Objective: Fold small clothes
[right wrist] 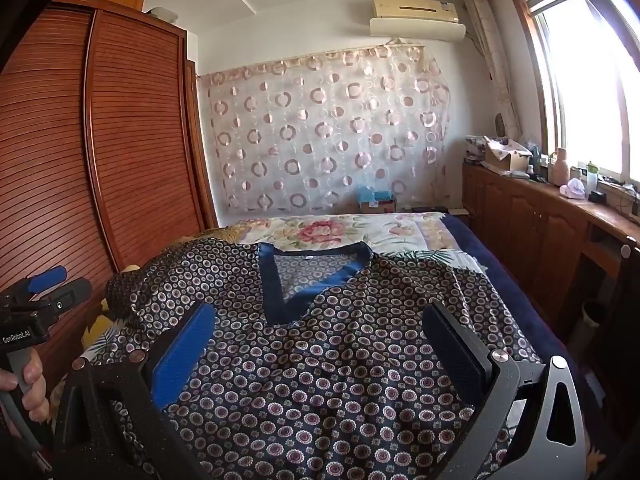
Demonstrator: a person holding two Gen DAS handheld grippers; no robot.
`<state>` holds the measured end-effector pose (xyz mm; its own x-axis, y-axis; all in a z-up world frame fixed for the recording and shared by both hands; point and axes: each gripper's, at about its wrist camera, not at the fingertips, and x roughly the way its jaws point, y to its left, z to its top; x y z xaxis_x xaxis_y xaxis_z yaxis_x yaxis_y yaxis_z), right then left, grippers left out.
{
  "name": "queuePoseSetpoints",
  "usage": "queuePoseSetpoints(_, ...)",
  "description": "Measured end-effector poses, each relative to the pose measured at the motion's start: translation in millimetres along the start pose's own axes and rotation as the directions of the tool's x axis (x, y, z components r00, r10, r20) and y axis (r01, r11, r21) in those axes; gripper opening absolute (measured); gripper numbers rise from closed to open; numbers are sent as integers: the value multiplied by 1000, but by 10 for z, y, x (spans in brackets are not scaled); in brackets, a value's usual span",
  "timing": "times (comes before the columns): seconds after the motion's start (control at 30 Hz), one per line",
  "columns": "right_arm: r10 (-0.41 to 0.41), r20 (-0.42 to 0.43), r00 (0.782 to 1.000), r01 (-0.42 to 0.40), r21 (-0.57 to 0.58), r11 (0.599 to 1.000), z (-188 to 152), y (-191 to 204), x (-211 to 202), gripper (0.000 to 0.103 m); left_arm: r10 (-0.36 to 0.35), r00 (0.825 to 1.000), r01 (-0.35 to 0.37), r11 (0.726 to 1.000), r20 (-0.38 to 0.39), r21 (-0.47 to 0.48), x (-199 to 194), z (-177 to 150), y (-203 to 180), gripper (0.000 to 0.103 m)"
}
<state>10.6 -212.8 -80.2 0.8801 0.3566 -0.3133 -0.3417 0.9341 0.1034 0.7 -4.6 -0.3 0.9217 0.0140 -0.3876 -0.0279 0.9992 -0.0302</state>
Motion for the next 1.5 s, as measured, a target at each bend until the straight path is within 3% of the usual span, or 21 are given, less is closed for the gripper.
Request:
queuePoseSetpoints(0.67,14,-16,1000,-14,15,1000,-5,-29,75,103,17,1000,-17,1000,-8,0,95,-41,58,103)
queuePoseSetpoints(1.13,38,-52,998,-40,-36,999,15,120,381,103,34,995,-37,999,-90,-33,406,-175,420,103)
queuePoseSetpoints(1.5,80,-144,986,-87,-46,995,36,92,721,103,31,985,-38,999,-169,-37,656,-284,780,103)
